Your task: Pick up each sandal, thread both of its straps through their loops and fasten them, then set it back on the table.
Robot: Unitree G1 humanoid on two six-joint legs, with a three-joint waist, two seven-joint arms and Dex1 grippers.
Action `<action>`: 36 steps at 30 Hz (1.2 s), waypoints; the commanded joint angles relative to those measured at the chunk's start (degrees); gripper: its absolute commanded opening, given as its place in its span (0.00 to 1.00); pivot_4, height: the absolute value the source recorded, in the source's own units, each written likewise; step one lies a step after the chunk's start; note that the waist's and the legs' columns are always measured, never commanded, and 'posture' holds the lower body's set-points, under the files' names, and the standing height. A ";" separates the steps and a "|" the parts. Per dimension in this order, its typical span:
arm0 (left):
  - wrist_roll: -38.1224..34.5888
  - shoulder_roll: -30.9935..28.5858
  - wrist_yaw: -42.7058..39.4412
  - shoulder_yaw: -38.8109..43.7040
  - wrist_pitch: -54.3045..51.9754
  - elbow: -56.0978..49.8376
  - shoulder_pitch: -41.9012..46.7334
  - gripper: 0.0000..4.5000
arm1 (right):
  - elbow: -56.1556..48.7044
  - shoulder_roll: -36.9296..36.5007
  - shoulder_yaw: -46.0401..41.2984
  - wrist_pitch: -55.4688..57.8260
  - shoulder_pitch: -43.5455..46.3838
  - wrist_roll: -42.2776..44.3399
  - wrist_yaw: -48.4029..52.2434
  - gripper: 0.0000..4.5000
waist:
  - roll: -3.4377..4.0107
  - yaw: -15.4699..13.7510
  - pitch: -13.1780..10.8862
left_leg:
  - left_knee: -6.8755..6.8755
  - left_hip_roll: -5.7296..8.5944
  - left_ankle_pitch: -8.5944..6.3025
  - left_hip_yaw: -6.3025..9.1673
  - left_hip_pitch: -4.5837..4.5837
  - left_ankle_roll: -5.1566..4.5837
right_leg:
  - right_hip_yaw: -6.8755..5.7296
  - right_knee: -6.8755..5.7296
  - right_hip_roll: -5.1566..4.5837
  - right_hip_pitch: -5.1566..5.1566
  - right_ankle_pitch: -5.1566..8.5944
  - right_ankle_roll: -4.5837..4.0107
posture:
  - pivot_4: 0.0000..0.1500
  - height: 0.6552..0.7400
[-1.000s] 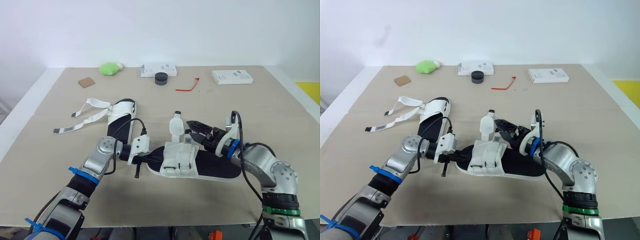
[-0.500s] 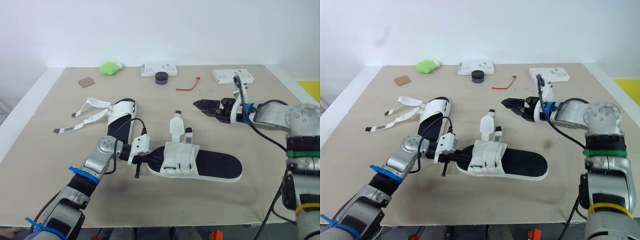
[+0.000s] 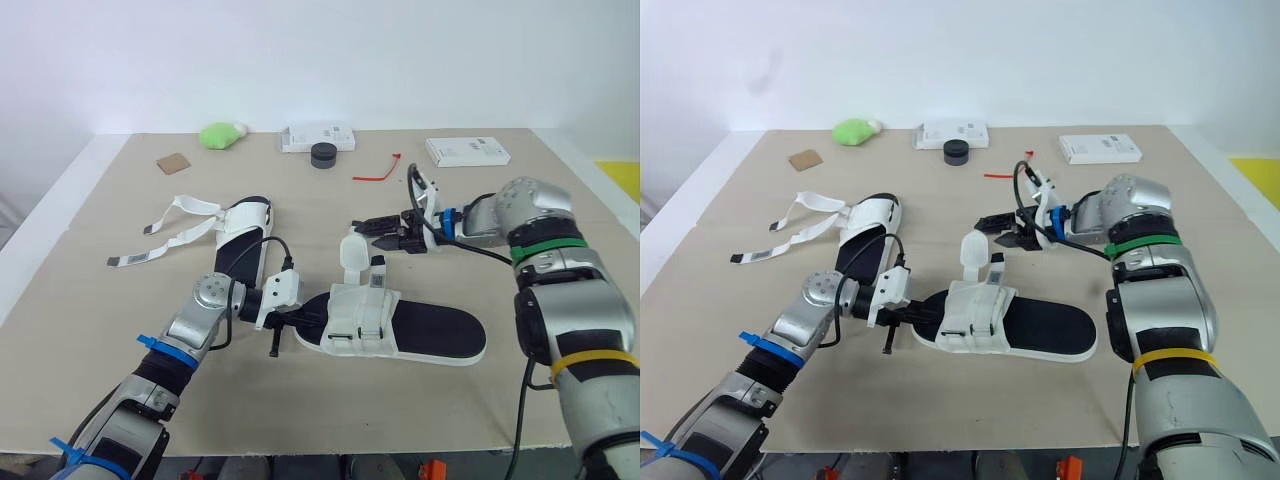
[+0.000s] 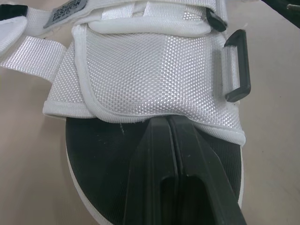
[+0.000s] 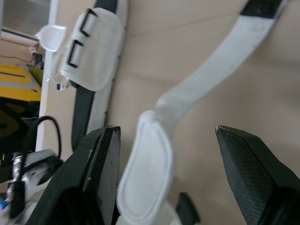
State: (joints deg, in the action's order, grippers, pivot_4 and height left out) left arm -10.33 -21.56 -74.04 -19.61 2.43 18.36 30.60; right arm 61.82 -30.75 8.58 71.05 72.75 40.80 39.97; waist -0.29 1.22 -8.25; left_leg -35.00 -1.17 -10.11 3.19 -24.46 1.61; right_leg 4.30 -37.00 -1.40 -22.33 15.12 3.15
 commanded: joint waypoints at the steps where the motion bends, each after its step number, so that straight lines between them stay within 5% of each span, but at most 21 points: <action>1: 5.11 -1.26 1.49 -3.64 -3.63 3.91 -3.75 0.00 | 2.15 2.17 -1.23 -3.43 2.74 -5.44 4.25 0.78 | 0.00 0.04 0.00 | 0.00 0.00 0.00 0.00 0.01 0.00 | 0.00 -0.02 0.01 0.00 0.00 0.00 | 1.00 1.00; 11: 4.85 -2.00 2.08 -3.41 -4.69 2.00 -4.90 0.00 | 9.04 6.99 -11.96 -12.30 5.66 -11.50 2.38 0.78 | 0.01 0.15 0.00 | 0.01 0.00 0.00 0.02 0.05 0.00 | 0.02 -0.06 0.06 0.03 -0.04 0.10 | 1.00 1.00; 33: 4.85 -1.88 2.65 -3.68 -4.77 1.47 -5.20 0.00 | 10.79 10.51 -19.21 -13.29 4.63 -18.97 2.25 0.78 | 0.02 0.18 0.00 | 0.06 0.00 0.00 0.03 0.11 0.01 | 0.03 -0.11 0.08 0.07 -0.10 0.23 | 1.00 1.00; 36: 4.75 -1.92 2.81 -3.61 -5.02 1.16 -5.44 0.00 | 10.70 10.82 -19.78 -14.09 4.32 -19.72 1.48 0.58 | 0.02 0.19 0.00 | 0.06 0.00 0.00 0.03 0.14 0.01 | 0.03 -0.12 0.08 0.10 -0.10 0.23 | 1.00 1.00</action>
State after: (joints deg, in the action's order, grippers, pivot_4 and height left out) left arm -10.32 -22.30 -71.69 -19.28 1.14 15.18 28.45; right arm 72.90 -19.96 -9.53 57.54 76.65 21.31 41.80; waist -0.27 1.40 -8.25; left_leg -34.94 -1.17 -10.10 3.22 -24.32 1.62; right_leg 4.33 -37.12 -1.32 -22.23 15.02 3.38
